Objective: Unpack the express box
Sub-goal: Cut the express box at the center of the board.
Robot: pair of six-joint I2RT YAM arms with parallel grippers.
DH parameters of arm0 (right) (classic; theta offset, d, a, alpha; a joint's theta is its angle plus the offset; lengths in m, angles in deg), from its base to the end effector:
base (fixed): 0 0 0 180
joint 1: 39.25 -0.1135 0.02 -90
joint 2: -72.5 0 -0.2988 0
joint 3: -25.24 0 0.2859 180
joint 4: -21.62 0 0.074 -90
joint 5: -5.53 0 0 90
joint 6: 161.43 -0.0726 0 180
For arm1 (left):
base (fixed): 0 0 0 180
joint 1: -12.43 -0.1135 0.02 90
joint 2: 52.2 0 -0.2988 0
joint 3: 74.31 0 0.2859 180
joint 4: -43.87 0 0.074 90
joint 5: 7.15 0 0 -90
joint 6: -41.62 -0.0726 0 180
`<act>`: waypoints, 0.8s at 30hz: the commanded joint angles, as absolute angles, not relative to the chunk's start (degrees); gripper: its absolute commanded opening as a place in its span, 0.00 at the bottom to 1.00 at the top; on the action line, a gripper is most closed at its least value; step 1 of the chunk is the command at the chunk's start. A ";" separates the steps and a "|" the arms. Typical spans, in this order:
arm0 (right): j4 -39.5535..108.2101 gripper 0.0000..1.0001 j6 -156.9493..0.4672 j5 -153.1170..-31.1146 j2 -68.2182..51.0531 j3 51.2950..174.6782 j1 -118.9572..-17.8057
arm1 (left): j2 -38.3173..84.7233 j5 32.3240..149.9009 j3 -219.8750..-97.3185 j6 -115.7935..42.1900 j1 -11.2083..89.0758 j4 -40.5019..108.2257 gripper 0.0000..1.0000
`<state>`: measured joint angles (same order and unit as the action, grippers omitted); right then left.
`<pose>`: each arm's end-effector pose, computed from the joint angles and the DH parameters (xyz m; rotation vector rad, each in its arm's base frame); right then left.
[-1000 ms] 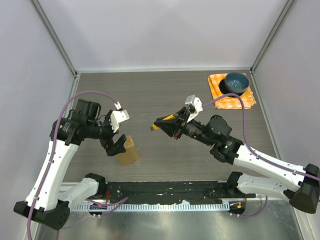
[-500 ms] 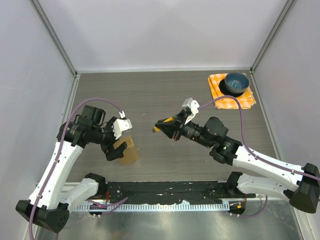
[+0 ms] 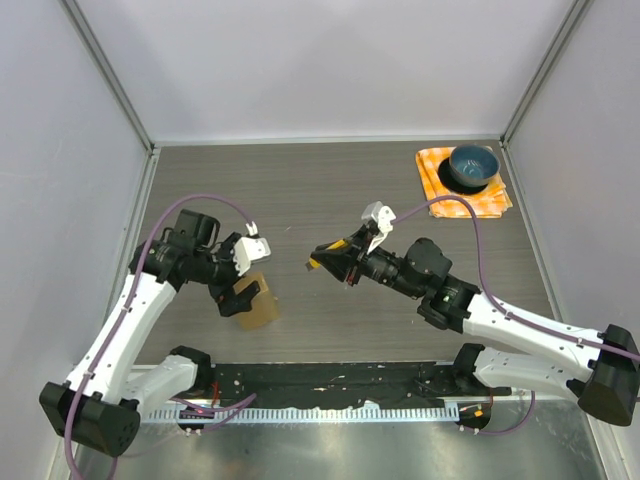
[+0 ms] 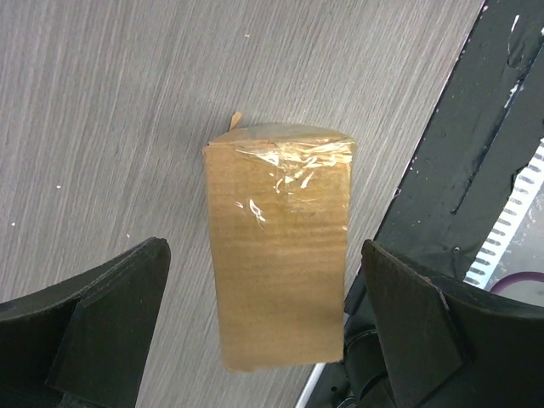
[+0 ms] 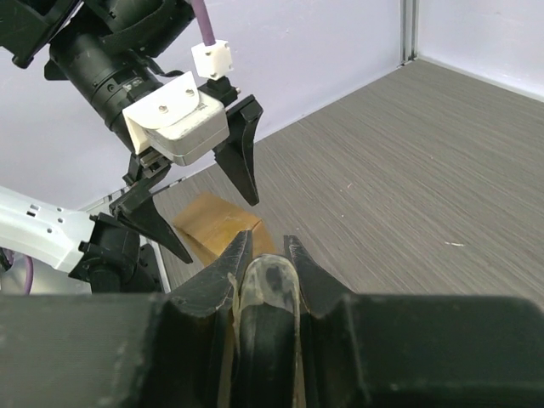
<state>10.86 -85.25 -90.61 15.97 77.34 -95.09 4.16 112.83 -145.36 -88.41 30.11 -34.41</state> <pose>0.1539 0.2406 0.3568 -0.6425 1.4138 1.0573 0.1718 -0.0928 0.3122 1.3658 2.1480 -0.5518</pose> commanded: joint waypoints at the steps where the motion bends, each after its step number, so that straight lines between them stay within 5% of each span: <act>1: 6.05 0.01 -84.35 -89.92 16.34 76.38 -95.42 | 6.41 113.17 -144.18 -91.18 30.28 -31.87 1.00; 5: 4.56 0.01 -83.47 -89.40 16.07 75.41 -95.42 | 9.66 115.98 -144.52 -93.12 30.28 -33.46 0.95; 8: 2.98 0.01 -82.33 -89.05 15.81 74.44 -95.42 | 14.05 117.92 -146.01 -92.94 30.28 -34.77 0.68; 9: 2.01 0.01 -82.15 -89.05 15.90 73.57 -95.42 | 16.42 118.27 -147.32 -92.68 30.28 -35.04 0.50; 12: -2.82 0.01 -80.22 -89.13 16.60 70.85 -95.50 | 20.12 121.34 -151.44 -92.07 30.71 -36.71 0.25; 19: -14.50 0.01 -72.15 -83.00 18.36 64.96 -98.22 | 27.68 131.10 -161.48 -80.56 30.28 -30.93 0.22; 24: -28.20 0.01 -53.37 -63.23 9.07 62.76 -110.69 | 29.62 130.84 -158.60 -77.74 29.05 -28.45 0.25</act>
<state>-11.57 -69.49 -79.15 15.51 63.59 -103.68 28.33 126.90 -159.53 -81.81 30.19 -31.11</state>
